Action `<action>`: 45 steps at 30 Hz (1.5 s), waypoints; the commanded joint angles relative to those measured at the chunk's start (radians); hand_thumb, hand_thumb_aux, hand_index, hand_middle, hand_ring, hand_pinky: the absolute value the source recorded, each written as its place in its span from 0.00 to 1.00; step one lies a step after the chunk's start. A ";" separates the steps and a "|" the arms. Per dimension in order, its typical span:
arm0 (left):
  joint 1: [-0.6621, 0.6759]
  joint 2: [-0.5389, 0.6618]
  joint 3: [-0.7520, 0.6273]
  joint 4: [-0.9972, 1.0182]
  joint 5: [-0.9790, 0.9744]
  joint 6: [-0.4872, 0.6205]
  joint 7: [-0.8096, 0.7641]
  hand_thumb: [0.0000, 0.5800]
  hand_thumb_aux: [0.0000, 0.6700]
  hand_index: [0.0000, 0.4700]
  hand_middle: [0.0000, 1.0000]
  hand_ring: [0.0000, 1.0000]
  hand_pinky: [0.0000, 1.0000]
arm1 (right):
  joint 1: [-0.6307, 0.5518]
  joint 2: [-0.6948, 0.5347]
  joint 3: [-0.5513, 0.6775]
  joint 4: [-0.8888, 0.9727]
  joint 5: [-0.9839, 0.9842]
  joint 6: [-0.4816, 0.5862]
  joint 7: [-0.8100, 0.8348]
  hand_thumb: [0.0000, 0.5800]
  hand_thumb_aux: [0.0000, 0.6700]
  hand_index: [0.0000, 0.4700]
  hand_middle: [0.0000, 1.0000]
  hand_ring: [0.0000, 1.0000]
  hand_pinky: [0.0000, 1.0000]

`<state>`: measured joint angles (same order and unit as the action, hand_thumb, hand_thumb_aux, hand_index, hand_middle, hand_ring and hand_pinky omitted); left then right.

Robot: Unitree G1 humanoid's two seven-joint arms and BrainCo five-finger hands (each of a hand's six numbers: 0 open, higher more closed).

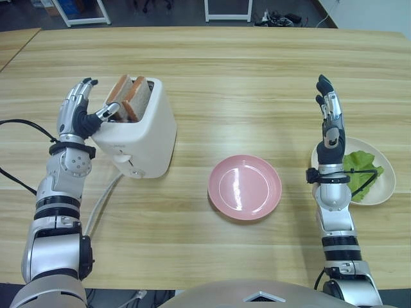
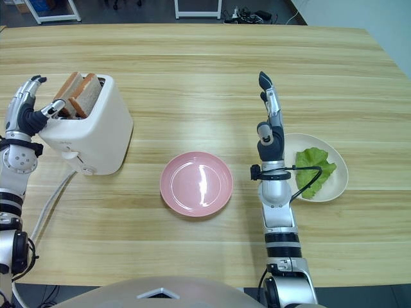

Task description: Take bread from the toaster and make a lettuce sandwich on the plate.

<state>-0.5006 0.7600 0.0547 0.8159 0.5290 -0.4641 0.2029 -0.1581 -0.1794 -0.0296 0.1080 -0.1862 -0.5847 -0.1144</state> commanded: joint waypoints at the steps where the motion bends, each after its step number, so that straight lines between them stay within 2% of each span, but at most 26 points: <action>1: -0.005 0.044 -0.030 -0.007 -0.014 -0.024 -0.051 0.02 0.01 0.01 0.00 0.00 0.00 | 0.004 0.000 0.000 0.003 -0.008 -0.001 0.005 0.00 0.00 0.00 0.00 0.00 0.00; 2: -0.001 0.052 -0.032 -0.014 -0.020 -0.030 -0.062 0.15 0.08 0.08 0.00 0.00 0.00 | 0.006 0.001 0.001 0.000 -0.009 -0.001 0.005 0.00 0.00 0.00 0.00 0.00 0.00; 3: 0.002 0.059 -0.032 -0.020 -0.025 -0.035 -0.074 0.21 0.11 0.11 0.00 0.00 0.00 | 0.008 0.002 0.002 -0.001 -0.009 0.000 0.005 0.00 0.00 0.00 0.00 0.00 0.00; 4: 0.003 0.065 -0.033 -0.025 -0.030 -0.040 -0.085 0.11 0.05 0.05 0.00 0.00 0.00 | 0.009 0.003 0.003 -0.001 -0.010 0.000 0.005 0.00 0.00 0.00 0.00 0.00 0.00; 5: 0.003 0.070 -0.036 -0.030 -0.035 -0.044 -0.099 0.16 0.08 0.08 0.00 0.00 0.00 | 0.011 0.004 0.003 -0.002 -0.010 0.001 0.005 0.00 0.00 0.00 0.00 0.00 0.00; 6: 0.003 0.075 -0.039 -0.034 -0.042 -0.048 -0.114 0.28 0.15 0.15 0.00 0.00 0.00 | 0.012 0.004 0.003 -0.004 -0.011 0.002 0.005 0.00 0.00 0.00 0.00 0.00 0.00; 7: 0.001 0.079 -0.044 -0.037 -0.045 -0.050 -0.130 0.47 0.27 0.27 0.00 0.00 0.00 | 0.014 0.004 0.003 -0.006 -0.011 0.002 0.005 0.00 0.00 0.00 0.00 0.00 0.00; 8: 0.001 0.083 -0.049 -0.040 -0.046 -0.050 -0.142 0.52 0.31 0.31 0.00 0.00 0.00 | 0.015 0.005 0.002 -0.008 -0.011 0.002 0.004 0.00 0.00 0.00 0.00 0.00 0.00; 9: 0.000 0.088 -0.054 -0.040 -0.047 -0.050 -0.154 0.51 0.30 0.30 0.00 0.00 0.00 | 0.016 0.005 0.002 -0.008 -0.011 0.002 0.004 0.00 0.00 0.00 0.00 0.00 0.00; 10: 0.000 0.092 -0.057 -0.040 -0.049 -0.050 -0.166 0.63 0.39 0.39 0.00 0.00 0.00 | 0.016 0.006 0.002 -0.008 -0.011 0.002 0.003 0.00 0.00 0.00 0.00 0.00 0.00; 11: 0.002 0.099 -0.063 -0.041 -0.045 -0.050 -0.172 0.67 0.42 0.42 0.00 0.00 0.00 | 0.017 0.007 0.003 -0.006 -0.012 0.002 0.003 0.00 0.00 0.00 0.00 0.00 0.00; 14: 0.008 0.108 -0.070 -0.039 -0.050 -0.056 -0.192 0.88 0.65 0.65 0.00 0.00 0.00 | 0.018 0.009 0.004 -0.003 -0.014 0.002 0.002 0.00 0.00 0.00 0.00 0.00 0.00; 18: 0.005 0.107 -0.077 -0.028 -0.065 -0.059 -0.218 0.88 0.65 0.65 0.00 0.00 0.00 | 0.018 0.010 0.003 -0.003 -0.015 0.002 0.001 0.00 0.00 0.00 0.00 0.00 0.00; 21: 0.005 0.100 -0.073 -0.021 -0.092 -0.067 -0.231 0.97 0.84 0.84 0.00 0.00 0.00 | 0.015 0.011 0.003 0.004 -0.016 0.000 0.001 0.00 0.00 0.00 0.00 0.00 0.00; 23: 0.001 0.089 -0.056 -0.024 -0.134 -0.079 -0.247 1.00 1.00 1.00 0.00 0.00 0.00 | 0.014 0.010 0.002 0.005 -0.016 0.000 0.001 0.00 0.00 0.00 0.00 0.00 0.00; 38: -0.077 0.046 0.075 -0.051 -0.397 -0.139 -0.318 1.00 1.00 1.00 0.00 0.00 0.00 | 0.012 0.008 0.002 0.008 -0.026 -0.005 -0.002 0.00 0.00 0.00 0.00 0.00 0.00; 39: -0.078 0.043 0.080 -0.055 -0.410 -0.146 -0.327 1.00 1.00 1.00 0.09 0.09 0.09 | 0.012 0.008 0.001 0.007 -0.026 -0.006 -0.003 0.00 0.00 0.00 0.00 0.00 0.00; 41: -0.077 0.038 0.089 -0.061 -0.432 -0.153 -0.344 1.00 1.00 1.00 0.61 0.61 0.61 | 0.012 0.007 0.001 0.007 -0.026 -0.007 -0.003 0.00 0.00 0.00 0.00 0.00 0.00; 42: -0.076 0.035 0.095 -0.066 -0.442 -0.158 -0.351 1.00 1.00 1.00 0.95 0.95 0.95 | 0.012 0.007 0.001 0.008 -0.025 -0.008 -0.003 0.00 0.00 0.00 0.00 0.00 0.00; 43: -0.075 0.032 0.102 -0.070 -0.453 -0.162 -0.354 1.00 1.00 1.00 1.00 1.00 1.00 | 0.012 0.006 0.001 0.008 -0.025 -0.009 -0.003 0.00 0.00 0.00 0.00 0.00 0.00; 45: -0.078 0.025 0.116 -0.077 -0.477 -0.168 -0.361 1.00 1.00 1.00 1.00 1.00 1.00 | 0.012 0.006 0.000 0.008 -0.025 -0.011 -0.003 0.00 0.00 0.00 0.00 0.00 0.00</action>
<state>-0.5673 0.7973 0.1511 0.7521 0.0829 -0.6249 -0.1432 -0.1475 -0.1697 -0.0277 0.1122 -0.1987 -0.5935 -0.1200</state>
